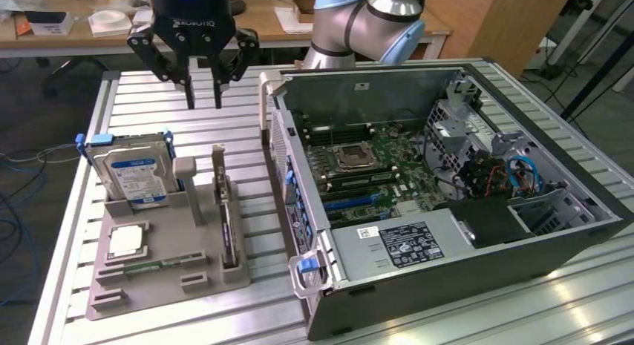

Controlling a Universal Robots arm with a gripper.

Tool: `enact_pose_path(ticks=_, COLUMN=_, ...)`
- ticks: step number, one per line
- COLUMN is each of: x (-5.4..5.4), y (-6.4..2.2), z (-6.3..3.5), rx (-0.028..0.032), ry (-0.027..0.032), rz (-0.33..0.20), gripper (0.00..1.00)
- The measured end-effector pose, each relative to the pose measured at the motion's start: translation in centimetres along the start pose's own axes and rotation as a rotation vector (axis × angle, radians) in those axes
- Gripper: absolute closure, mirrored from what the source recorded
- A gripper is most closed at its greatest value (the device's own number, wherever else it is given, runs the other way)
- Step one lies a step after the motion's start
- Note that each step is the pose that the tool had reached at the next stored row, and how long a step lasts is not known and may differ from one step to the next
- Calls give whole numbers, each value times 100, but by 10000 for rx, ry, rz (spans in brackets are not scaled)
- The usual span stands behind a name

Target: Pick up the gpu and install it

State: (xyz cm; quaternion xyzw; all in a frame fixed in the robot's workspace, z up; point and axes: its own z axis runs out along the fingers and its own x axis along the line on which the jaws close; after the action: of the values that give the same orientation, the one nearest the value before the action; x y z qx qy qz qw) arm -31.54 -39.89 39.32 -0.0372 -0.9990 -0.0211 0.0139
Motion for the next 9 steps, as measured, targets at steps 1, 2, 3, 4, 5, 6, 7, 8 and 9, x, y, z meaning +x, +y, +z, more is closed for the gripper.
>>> enact_pose_path(ticks=1, x=0, y=0, z=0, rx=0, ry=0, rz=0, gripper=59)
enact_pose_path(ticks=2, x=0, y=0, z=0, rx=0, ry=-1, rz=0, gripper=59)
enact_pose_path(ticks=3, x=0, y=0, z=0, rx=0, ry=0, rz=0, gripper=53)
enact_pose_path(ticks=4, x=0, y=0, z=0, rx=0, ry=0, rz=0, gripper=53)
enact_pose_path(ticks=5, x=0, y=0, z=0, rx=1, ry=2, rz=1, gripper=53)
enact_pose_path(ticks=6, x=0, y=0, z=0, rx=0, ry=4, rz=1, gripper=53)
enact_pose_path(ticks=7, x=0, y=0, z=0, rx=1, ry=4, rz=1, gripper=53)
enact_pose_path(ticks=8, x=0, y=0, z=0, rx=1, ry=4, rz=1, gripper=53)
enact_pose_path(ticks=9, x=0, y=0, z=0, rx=0, ry=4, rz=1, gripper=53)
